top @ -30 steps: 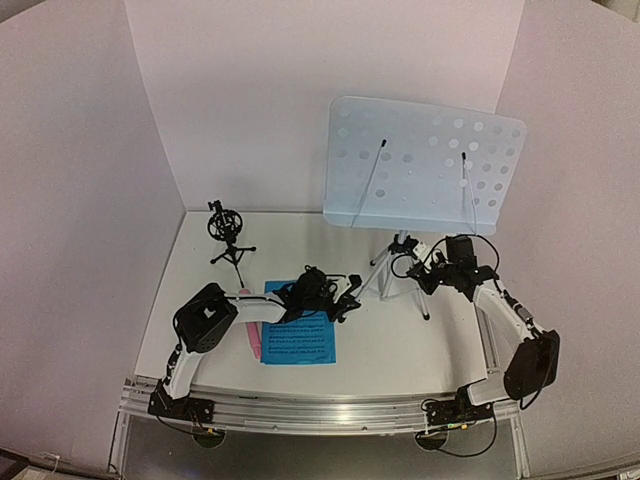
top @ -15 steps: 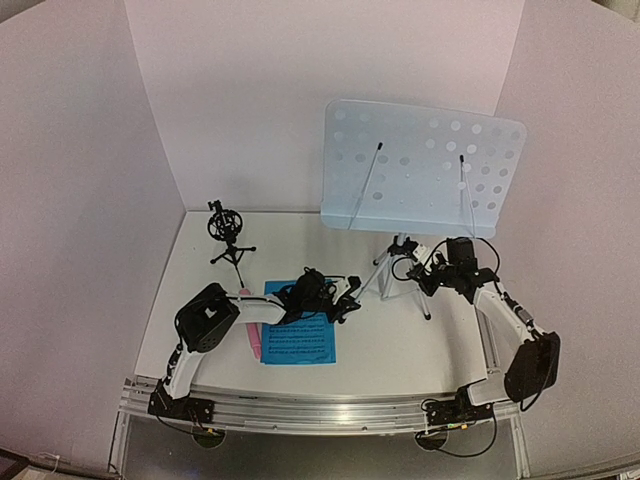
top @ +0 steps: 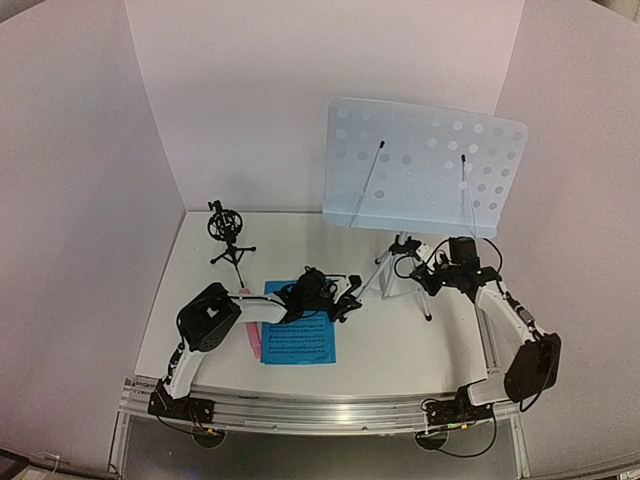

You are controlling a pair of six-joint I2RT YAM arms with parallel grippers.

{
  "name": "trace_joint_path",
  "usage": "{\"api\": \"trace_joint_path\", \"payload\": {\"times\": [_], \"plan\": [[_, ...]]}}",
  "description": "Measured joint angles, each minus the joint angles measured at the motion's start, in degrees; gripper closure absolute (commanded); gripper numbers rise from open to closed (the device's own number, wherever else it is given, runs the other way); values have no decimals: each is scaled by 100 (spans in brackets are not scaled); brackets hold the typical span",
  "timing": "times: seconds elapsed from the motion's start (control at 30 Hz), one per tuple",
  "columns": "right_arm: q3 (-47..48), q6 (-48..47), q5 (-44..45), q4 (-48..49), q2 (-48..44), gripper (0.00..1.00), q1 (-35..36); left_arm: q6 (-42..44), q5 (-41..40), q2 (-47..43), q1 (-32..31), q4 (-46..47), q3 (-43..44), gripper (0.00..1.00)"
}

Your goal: Set up the instrument practice props

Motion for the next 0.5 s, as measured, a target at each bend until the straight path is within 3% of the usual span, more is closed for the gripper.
{"api": "trace_joint_path", "payload": {"times": [0.23, 0.37, 0.5], "plan": [[46, 243, 76, -122, 12, 59, -118, -29, 202, 87, 63, 63, 73, 100], [46, 365, 33, -158, 60, 60, -185, -65, 243, 99, 74, 100, 73, 100], [4, 446, 18, -152, 253, 67, -192, -90, 280, 103, 94, 103, 73, 100]]}}
